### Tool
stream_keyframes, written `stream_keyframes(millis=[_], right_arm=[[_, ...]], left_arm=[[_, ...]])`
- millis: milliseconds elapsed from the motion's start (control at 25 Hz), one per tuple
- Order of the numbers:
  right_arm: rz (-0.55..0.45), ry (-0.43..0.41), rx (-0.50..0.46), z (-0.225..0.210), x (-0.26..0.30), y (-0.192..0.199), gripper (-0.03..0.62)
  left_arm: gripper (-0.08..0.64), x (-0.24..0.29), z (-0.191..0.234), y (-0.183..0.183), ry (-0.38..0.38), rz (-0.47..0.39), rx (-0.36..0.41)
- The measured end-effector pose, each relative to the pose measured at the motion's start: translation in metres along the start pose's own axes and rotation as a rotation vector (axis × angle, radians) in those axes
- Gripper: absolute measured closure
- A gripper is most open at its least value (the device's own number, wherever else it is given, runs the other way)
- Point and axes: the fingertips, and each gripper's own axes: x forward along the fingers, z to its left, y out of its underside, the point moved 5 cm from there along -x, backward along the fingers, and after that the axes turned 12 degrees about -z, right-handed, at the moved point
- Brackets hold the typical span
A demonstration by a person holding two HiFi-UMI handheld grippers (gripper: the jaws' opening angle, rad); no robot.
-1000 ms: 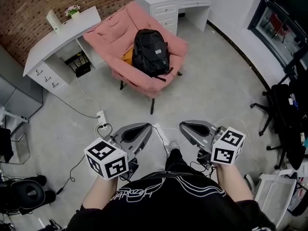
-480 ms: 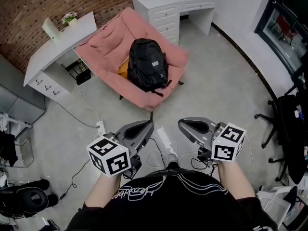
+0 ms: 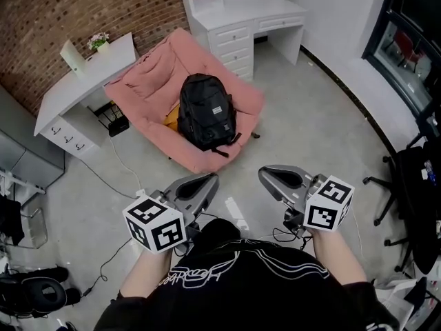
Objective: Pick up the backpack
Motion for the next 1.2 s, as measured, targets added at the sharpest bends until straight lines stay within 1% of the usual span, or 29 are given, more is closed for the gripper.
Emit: stream_keyframes(millis=[200,360,480,760,880,960,1120,1200], right_arm=[[0.031,0.021,0.014,-0.025,0.014,0.005,0.586],[0.053,0.04,0.027,-0.057,0.036,0.006,0.586],[0.068,0.057,0.053,-0.088,0.058,0.006,0.586],[0.108,0.093,0.118,-0.178,0.13,0.011,0.586],[0.142,0.104,0.139,-0.21,0.163,0.017,0.586],[0.163,0.112,0.142,-0.23,0.184,0.018,0.586],[0.2,0.145,0.147,-0.266,0.216,0.022,0.586],[0.228,0.166,0.136,-0.283,0.227,0.027,0.586]], left_arm=[[0.558,0.016,0.028,-0.003,-0.02,-0.002,-0.033],[0.558,0.036,0.066,-0.006,-0.046,0.003,-0.065],[0.558,0.058,0.101,-0.009,-0.06,0.02,-0.094],[0.558,0.112,0.204,-0.014,-0.118,0.081,-0.154],[0.558,0.128,0.253,-0.018,-0.166,0.097,-0.175],[0.557,0.137,0.283,-0.021,-0.19,0.105,-0.189],[0.555,0.154,0.336,-0.023,-0.2,0.133,-0.214],[0.555,0.157,0.36,-0.021,-0.221,0.132,-0.231]])
